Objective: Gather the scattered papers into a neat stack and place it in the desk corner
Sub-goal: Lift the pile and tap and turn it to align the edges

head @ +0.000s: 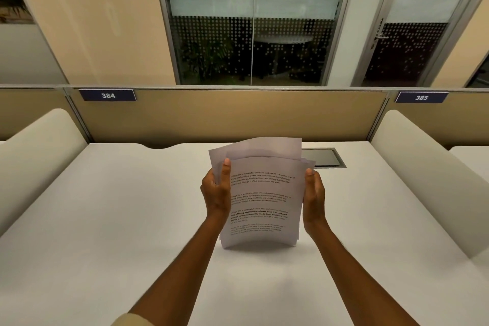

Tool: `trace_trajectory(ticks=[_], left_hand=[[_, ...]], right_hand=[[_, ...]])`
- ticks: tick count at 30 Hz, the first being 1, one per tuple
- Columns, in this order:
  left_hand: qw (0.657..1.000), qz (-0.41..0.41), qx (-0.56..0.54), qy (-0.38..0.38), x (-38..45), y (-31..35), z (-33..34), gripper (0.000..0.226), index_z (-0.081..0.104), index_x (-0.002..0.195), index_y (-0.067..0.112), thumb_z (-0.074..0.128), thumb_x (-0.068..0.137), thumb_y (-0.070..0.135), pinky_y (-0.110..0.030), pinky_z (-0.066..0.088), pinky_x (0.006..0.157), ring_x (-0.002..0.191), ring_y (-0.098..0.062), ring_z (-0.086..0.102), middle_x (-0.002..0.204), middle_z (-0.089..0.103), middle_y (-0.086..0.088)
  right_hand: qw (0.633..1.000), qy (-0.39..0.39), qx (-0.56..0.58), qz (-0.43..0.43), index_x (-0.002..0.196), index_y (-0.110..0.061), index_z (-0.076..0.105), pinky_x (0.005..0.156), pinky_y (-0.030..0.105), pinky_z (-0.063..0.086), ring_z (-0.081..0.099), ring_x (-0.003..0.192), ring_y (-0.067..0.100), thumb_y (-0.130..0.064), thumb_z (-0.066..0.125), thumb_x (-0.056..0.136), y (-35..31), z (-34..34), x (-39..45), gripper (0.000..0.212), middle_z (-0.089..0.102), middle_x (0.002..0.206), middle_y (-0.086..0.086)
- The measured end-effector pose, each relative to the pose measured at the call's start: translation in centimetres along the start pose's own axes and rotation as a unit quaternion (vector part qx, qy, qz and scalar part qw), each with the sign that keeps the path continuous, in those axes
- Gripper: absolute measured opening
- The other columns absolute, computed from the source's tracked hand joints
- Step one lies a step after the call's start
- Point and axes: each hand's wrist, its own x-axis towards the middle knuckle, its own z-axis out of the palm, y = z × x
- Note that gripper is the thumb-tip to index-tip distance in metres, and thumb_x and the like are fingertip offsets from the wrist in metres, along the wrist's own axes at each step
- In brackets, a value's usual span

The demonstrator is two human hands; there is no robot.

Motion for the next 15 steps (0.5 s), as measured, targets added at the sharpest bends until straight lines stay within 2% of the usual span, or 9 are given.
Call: trace_trajectory(ticks=[2,5,9,12,15], left_hand=[[1.0,-0.013,0.004,0.028,0.2,0.6,0.5,0.05,0.055,0.063,0.024,0.048,0.077,0.071,-0.016,0.049,0.045,0.053,-0.01,0.067,0.062,0.067,0.006],[0.996,-0.024,0.022,0.081,0.4,1.3,1.1,0.053,0.045,0.054,0.025,0.048,0.076,0.073,-0.012,0.042,0.041,0.049,-0.01,0.06,0.055,0.061,0.007],[0.99,-0.036,0.035,0.129,0.5,1.9,1.7,0.057,0.043,0.054,0.024,0.048,0.073,0.078,-0.019,0.043,0.047,0.053,-0.013,0.06,0.056,0.058,0.005],[0.987,-0.041,0.043,0.151,0.4,2.2,1.9,0.062,0.043,0.055,0.022,0.046,0.068,0.083,-0.023,0.046,0.052,0.057,-0.017,0.06,0.06,0.059,0.002],[0.986,-0.034,0.046,0.155,0.3,2.3,2.1,0.057,0.047,0.059,0.024,0.047,0.069,0.081,-0.026,0.051,0.056,0.062,-0.019,0.064,0.066,0.063,0.0]], right_hand=[[1.0,0.006,0.01,0.004,0.108,-0.018,0.059,0.053,0.016,0.051,0.066,0.064,0.0,-0.06,0.036,0.09,-0.6,0.3,0.2,0.051,0.068,0.073,-0.013],[0.999,0.038,0.007,0.013,0.083,-0.033,0.064,0.05,0.018,0.05,0.062,0.059,0.002,-0.065,0.035,0.088,-1.6,0.8,0.1,0.043,0.066,0.067,-0.01],[0.995,0.094,-0.015,0.023,0.066,-0.029,0.054,0.048,0.019,0.046,0.058,0.053,0.005,-0.07,0.035,0.085,-2.5,1.4,0.1,0.049,0.059,0.058,-0.009],[0.988,0.143,-0.04,0.031,0.079,-0.013,0.055,0.057,0.026,0.049,0.06,0.064,0.016,-0.076,0.035,0.078,-3.3,1.8,0.2,0.066,0.061,0.069,-0.001],[0.982,0.179,-0.047,0.047,0.09,-0.01,0.056,0.065,0.034,0.051,0.06,0.075,0.022,-0.083,0.037,0.07,-4.4,2.3,0.1,0.078,0.064,0.082,0.008]])
